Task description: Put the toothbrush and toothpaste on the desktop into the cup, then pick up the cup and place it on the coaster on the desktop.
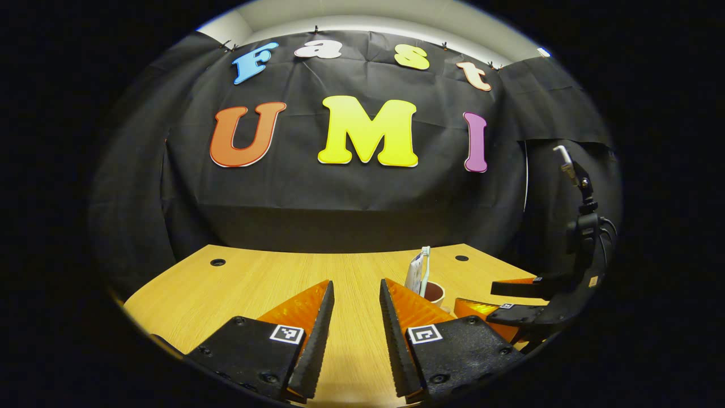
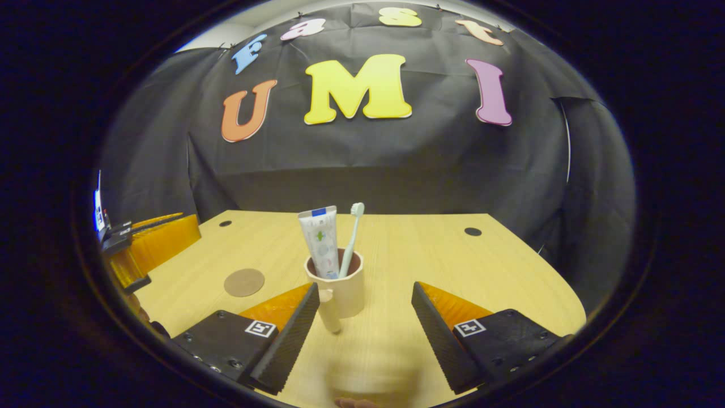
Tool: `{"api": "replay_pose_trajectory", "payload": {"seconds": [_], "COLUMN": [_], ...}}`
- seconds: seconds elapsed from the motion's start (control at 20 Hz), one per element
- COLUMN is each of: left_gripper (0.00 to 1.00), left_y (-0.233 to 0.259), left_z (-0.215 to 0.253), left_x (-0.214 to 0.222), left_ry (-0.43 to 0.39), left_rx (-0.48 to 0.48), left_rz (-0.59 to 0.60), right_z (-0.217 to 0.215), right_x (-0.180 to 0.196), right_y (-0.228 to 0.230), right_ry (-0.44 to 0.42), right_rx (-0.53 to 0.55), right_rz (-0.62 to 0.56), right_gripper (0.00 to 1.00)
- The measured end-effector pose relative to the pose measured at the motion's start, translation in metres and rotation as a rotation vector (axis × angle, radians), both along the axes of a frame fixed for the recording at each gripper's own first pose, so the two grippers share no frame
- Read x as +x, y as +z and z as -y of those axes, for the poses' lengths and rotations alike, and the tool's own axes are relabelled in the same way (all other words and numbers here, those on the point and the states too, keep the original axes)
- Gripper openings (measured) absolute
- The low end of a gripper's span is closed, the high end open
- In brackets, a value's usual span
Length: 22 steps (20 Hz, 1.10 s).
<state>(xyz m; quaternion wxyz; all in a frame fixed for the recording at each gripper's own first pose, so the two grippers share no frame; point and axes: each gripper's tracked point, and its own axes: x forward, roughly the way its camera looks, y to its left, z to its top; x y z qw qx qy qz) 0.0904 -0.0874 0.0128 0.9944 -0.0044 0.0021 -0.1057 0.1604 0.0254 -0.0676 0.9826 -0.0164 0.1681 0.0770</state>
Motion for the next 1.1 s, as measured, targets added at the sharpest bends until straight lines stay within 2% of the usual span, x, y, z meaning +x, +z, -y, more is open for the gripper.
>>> {"api": "replay_pose_trajectory", "payload": {"seconds": [0.3, 0.45, 0.5, 0.6, 0.7, 0.8, 0.9, 1.0, 1.1], "left_gripper": [0.63, 0.67, 0.7, 0.77, 0.8, 0.82, 0.85, 0.94, 0.95], "left_y": [-0.016, -0.021, -0.023, -0.028, -0.038, -0.048, -0.06, -0.066, -0.072], "left_z": [-0.033, -0.044, -0.049, -0.054, -0.056, -0.059, -0.063, -0.065, -0.069], "left_x": [-0.036, -0.051, -0.055, -0.063, -0.068, -0.07, -0.071, -0.072, -0.073], "left_ry": [0.034, 0.036, 0.046, 0.052, 0.051, 0.064, 0.08, 0.087, 0.085], "left_rx": [0.025, 0.045, 0.051, 0.053, 0.049, 0.042, 0.037, 0.031, 0.029], "left_rz": [0.024, 0.053, 0.066, 0.08, 0.067, 0.043, 0.011, 0.001, -0.009], "right_z": [-0.016, -0.02, -0.02, -0.024, -0.027, -0.023, -0.024, -0.024, -0.025], "right_x": [0.025, 0.038, 0.044, 0.051, 0.054, 0.054, 0.054, 0.053, 0.05], "right_y": [-0.011, -0.023, -0.027, -0.037, -0.051, -0.063, -0.073, -0.079, -0.09], "right_ry": [-0.007, 0.005, 0.007, 0.009, -0.003, -0.02, -0.025, -0.022, -0.045], "right_rx": [-0.045, -0.119, -0.141, -0.137, -0.132, -0.18, -0.209, -0.238, -0.234], "right_rz": [-0.124, -0.251, -0.295, -0.39, -0.496, -0.587, -0.641, -0.697, -0.762], "right_gripper": [0.97, 1.0, 0.98, 0.98, 0.99, 0.98, 0.99, 0.98, 0.94]}}
